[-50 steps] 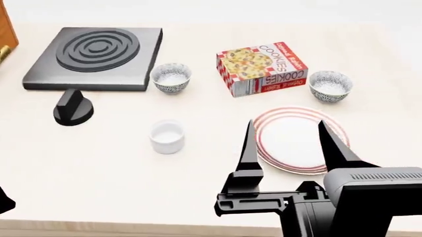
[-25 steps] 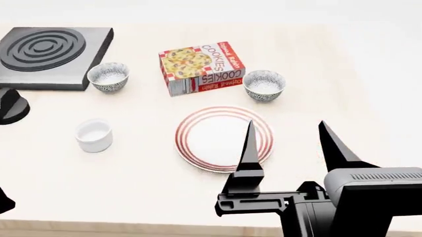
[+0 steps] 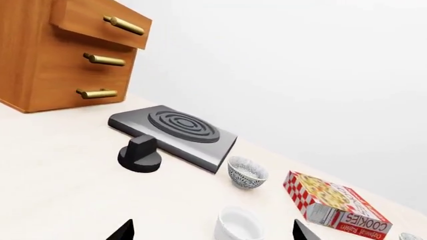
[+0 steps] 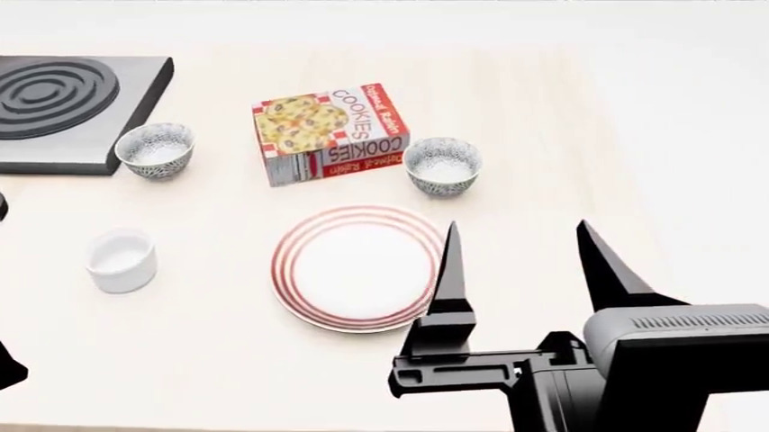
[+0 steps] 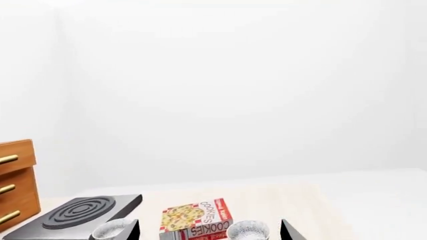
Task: Pick the akita bowl next to the plate and place it on the plate.
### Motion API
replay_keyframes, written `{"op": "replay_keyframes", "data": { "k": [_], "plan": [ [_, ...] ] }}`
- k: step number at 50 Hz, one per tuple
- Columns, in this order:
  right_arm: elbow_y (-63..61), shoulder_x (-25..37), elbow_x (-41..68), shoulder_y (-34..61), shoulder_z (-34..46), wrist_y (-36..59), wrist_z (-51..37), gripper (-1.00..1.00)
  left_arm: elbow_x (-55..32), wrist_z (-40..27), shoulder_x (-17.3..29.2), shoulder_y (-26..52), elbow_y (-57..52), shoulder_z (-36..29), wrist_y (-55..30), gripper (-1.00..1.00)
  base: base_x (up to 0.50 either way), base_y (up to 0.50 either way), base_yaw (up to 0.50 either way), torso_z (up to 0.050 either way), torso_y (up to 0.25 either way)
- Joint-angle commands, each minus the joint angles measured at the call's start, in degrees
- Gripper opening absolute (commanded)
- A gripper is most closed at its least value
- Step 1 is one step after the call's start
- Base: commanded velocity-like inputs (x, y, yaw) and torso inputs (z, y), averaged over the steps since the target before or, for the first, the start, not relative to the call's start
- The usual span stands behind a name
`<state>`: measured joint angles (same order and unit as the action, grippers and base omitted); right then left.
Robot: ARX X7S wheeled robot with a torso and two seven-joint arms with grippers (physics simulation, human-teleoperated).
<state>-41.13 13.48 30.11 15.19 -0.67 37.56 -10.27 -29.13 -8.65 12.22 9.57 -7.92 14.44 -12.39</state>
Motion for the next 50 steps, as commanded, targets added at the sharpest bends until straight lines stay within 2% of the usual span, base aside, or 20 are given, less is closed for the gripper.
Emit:
{"op": "replay_keyframes", "data": {
  "k": [1, 50],
  "plan": [
    [0.4, 0.4, 0.2, 0.0, 0.5, -0.3, 0.0, 1.00, -0.2, -0.3, 0.2, 0.0, -0.1, -0.3, 0.1, 1.00, 0.35, 0.00, 0.00, 0.000, 0.000],
    [1.0, 1.5, 1.3, 0.0, 1.1, -1.3, -1.4, 1.00, -1.0, -1.0, 1.1, -0.2, 0.3, -1.2, 1.0, 1.00, 0.37, 0.00, 0.00, 0.000, 0.000]
  ]
}}
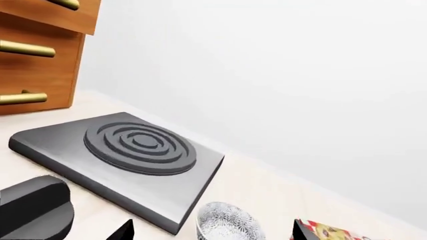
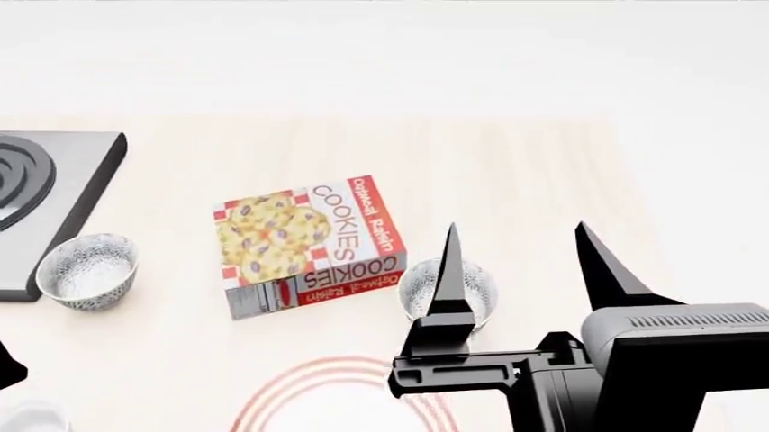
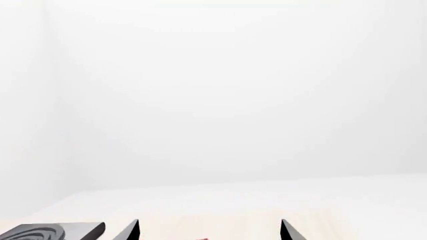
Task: Pick the akita bowl next to the plate and place it on the plate.
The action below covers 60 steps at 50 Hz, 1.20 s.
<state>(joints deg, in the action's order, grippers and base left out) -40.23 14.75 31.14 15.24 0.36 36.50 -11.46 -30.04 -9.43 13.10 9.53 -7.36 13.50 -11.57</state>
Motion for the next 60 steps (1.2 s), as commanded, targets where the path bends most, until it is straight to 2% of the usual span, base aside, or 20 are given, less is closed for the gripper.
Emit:
{"op": "replay_keyframes", "data": {
  "k": [1, 26, 32, 35, 37, 39, 48, 50, 60],
  "plan": [
    [0.1, 0.3, 0.3, 0.0, 0.1, -0.3, -0.2, 1.00, -0.1, -0.3, 0.3, -0.2, -0.3, -0.3, 0.1, 1.00, 0.36, 0.00, 0.00, 0.000, 0.000],
    [1.1, 0.7, 0.3, -0.1, 0.8, -1.2, -0.7, 1.00, -0.5, -0.6, 0.6, -0.2, 0.0, -0.8, 0.4, 1.00, 0.37, 0.00, 0.00, 0.000, 0.000],
    [3.3, 0.7, 0.9, 1.2, 1.0, 2.5, -2.8, 1.00, -0.8, -0.8, 0.7, -0.4, -0.3, -0.8, 0.3, 1.00, 0.04, 0.00, 0.00, 0.000, 0.000],
    [4.5, 1.5, 2.7, 5.4, 1.6, 9.3, -4.6, 1.00, -0.9, -0.9, 0.7, -0.4, -0.3, -0.8, 0.4, 1.00, 0.00, 0.00, 0.00, 0.000, 0.000],
    [4.6, 1.6, 3.7, 6.9, 1.3, 10.3, -4.6, 1.00, -0.9, -0.9, 0.8, -0.3, -0.1, -0.9, 0.4, 1.00, 0.00, 0.00, 0.00, 0.000, 0.000],
    [6.4, 1.6, 6.4, 10.6, 0.4, 16.2, -6.4, 1.00, -0.9, -0.9, 0.8, -0.2, 0.0, -0.9, 0.5, 1.00, 0.00, 0.00, 0.00, 0.000, 0.000],
    [13.6, 1.0, 4.6, 17.5, 1.2, 20.7, -10.5, 1.00, -1.4, -0.9, 0.9, -0.2, 0.1, -0.8, 0.7, 1.00, 0.00, 0.00, 0.00, 0.000, 0.000],
    [15.4, 2.5, 5.1, 19.4, 4.0, 21.5, -7.1, 1.00, -1.5, -1.0, 0.9, -0.2, 0.2, -0.8, 0.6, 1.00, 0.00, 0.00, 0.00, 0.000, 0.000],
    [27.7, 2.0, 4.9, 28.7, 5.5, 25.8, -6.4, 1.00, -1.9, -1.1, 1.0, -0.3, 0.2, -0.7, 0.8, 1.00, 0.00, 0.00, 0.00, 0.000, 0.001]
  ]
}}
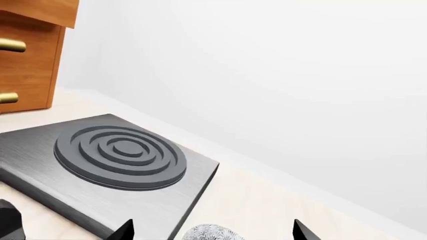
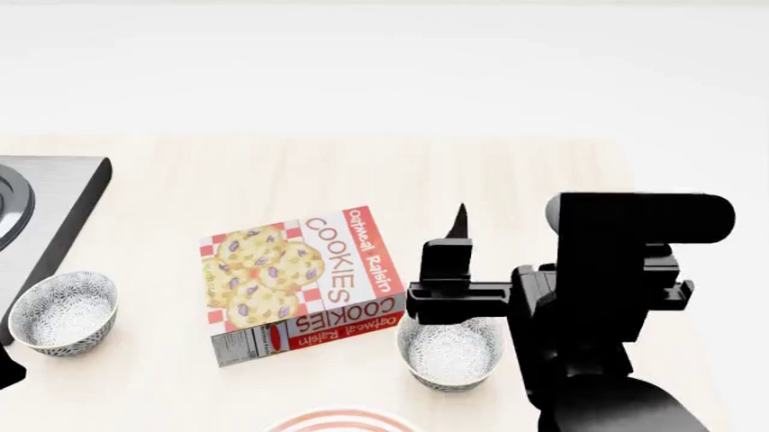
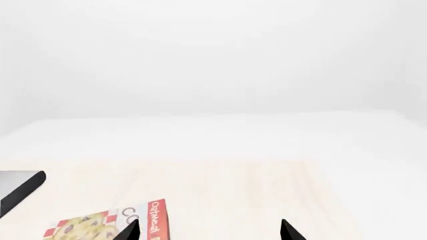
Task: Pick the akita bowl next to the plate and place it on the plate.
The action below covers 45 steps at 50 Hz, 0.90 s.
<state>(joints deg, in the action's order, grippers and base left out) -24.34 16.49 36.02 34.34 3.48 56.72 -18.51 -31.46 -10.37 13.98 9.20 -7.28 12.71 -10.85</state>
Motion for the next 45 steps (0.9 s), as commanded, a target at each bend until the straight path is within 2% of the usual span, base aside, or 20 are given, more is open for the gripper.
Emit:
{"op": "replay_keyframes", "data": {
  "k": [1, 3, 5, 9, 11, 13, 18, 33, 45],
  "plan": [
    [12.3, 1.2, -2.0, 10.4, 5.0, 4.6, 1.0, 1.00, -0.6, -0.2, 0.1, 0.0, 0.1, 0.1, 0.0, 1.00, 0.00, 0.00, 0.00, 0.000, 0.000],
    [15.5, -0.5, -0.4, 12.3, 3.1, 6.3, 0.8, 1.00, -0.6, -0.2, 0.2, 0.1, 0.3, 0.0, 0.1, 1.00, 0.00, 0.00, 0.00, 0.000, 0.000],
    [17.7, 0.7, -2.6, 13.6, 6.5, 4.6, 2.4, 1.00, -0.6, -0.3, 0.3, 0.1, 0.1, -0.1, -0.1, 1.00, 0.00, 0.00, 0.00, 0.000, 0.000],
    [22.9, -0.4, -2.2, 15.8, 6.5, 5.7, 3.0, 1.00, -0.5, 0.0, 0.2, 0.4, 1.0, -0.2, 0.5, 1.00, 0.00, 0.00, 0.00, 0.000, 0.000],
    [26.1, -2.7, -0.2, 16.8, 2.0, 6.9, 1.2, 1.00, -0.7, -0.4, 0.3, 0.3, 0.4, -0.2, 0.0, 1.00, 0.00, 0.00, 0.00, 0.000, 0.000],
    [26.9, -1.4, -2.3, 17.5, 5.8, 5.6, 2.7, 1.00, -0.7, -0.4, 0.3, 0.3, 0.4, -0.2, 0.0, 1.00, 0.00, 0.00, 0.00, 0.000, 0.000],
    [32.7, -1.4, -2.1, 21.0, 7.6, 7.8, 4.8, 1.00, -0.6, -0.1, 0.3, 0.3, 1.1, -0.4, 0.7, 1.00, 0.00, 0.00, 0.00, 0.000, 0.000],
    [54.1, -4.3, -6.2, 29.5, 12.2, 3.4, 9.2, 1.00, -0.8, -0.5, 0.6, 0.1, 0.5, -0.6, 0.6, 1.00, 0.00, 0.00, 0.00, 0.000, 0.000],
    [71.1, -6.8, -7.1, 35.1, 12.9, 0.5, 13.1, 1.00, -0.9, -0.9, 0.8, 0.1, 0.1, -0.9, 0.5, 1.00, 0.00, 0.00, 0.00, 0.000, 0.000]
  ]
}}
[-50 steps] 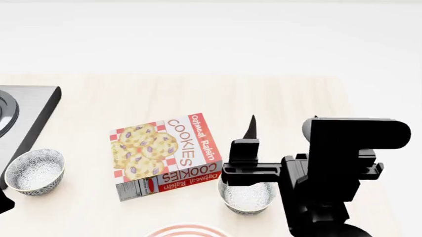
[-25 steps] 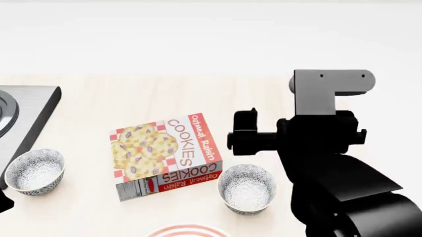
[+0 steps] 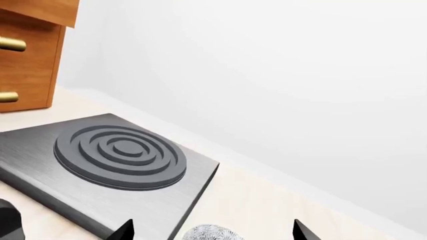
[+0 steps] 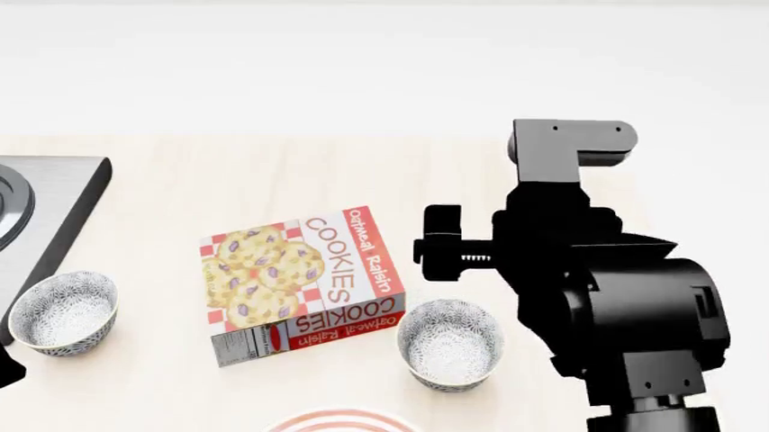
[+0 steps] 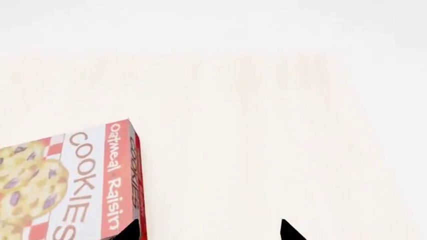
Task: Pick the akita bowl next to the plate and place it on the plate.
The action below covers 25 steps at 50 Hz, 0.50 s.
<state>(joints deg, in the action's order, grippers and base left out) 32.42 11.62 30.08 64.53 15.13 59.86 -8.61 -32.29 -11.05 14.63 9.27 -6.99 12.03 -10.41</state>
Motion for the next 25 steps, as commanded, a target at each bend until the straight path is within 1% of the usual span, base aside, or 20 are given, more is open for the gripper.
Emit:
{"op": "replay_keyframes", "data": {
  "k": [1, 5, 7, 13, 16, 20, 25],
  "plan": [
    [15.1, -2.0, -1.4, 5.0, 1.6, -2.8, 3.6, 1.00, -0.1, -0.2, 0.2, 0.0, 0.1, -0.2, 0.2, 1.00, 0.00, 0.00, 0.00, 0.000, 0.000],
    [19.9, -2.5, -2.2, 6.3, 2.5, -4.7, 5.1, 1.00, 0.1, 0.2, 0.1, 0.2, 0.9, -0.3, 0.9, 1.00, 0.00, 0.00, 0.00, 0.000, 0.000],
    [25.2, -3.2, -1.9, 8.3, 1.9, -4.9, 6.0, 1.00, 0.0, 0.1, 0.1, 0.1, 0.7, -0.3, 0.8, 1.00, 0.00, 0.00, 0.00, 0.000, 0.000],
    [29.2, -4.1, -2.2, 9.9, 2.9, -5.3, 8.3, 1.00, -0.1, 0.2, 0.1, 0.1, 1.0, -0.4, 1.1, 1.00, 0.00, 0.00, 0.00, 0.000, 0.000],
    [36.1, -5.3, -3.4, 12.1, 3.4, -8.6, 9.2, 1.00, -0.2, -0.1, 0.2, 0.0, 0.5, -0.4, 0.8, 1.00, 0.00, 0.00, 0.00, 0.000, 0.000],
    [41.7, -6.1, -4.1, 13.4, 3.5, -11.4, 10.0, 1.00, -0.1, -0.1, 0.3, -0.1, 0.6, -0.5, 1.0, 1.00, 0.00, 0.00, 0.00, 0.000, 0.000],
    [42.4, -6.1, -5.3, 12.8, 2.6, -11.4, 10.5, 1.00, -0.3, -0.4, 0.4, -0.1, 0.4, -0.6, 0.8, 1.00, 0.00, 0.00, 0.00, 0.000, 0.000]
  ]
}}
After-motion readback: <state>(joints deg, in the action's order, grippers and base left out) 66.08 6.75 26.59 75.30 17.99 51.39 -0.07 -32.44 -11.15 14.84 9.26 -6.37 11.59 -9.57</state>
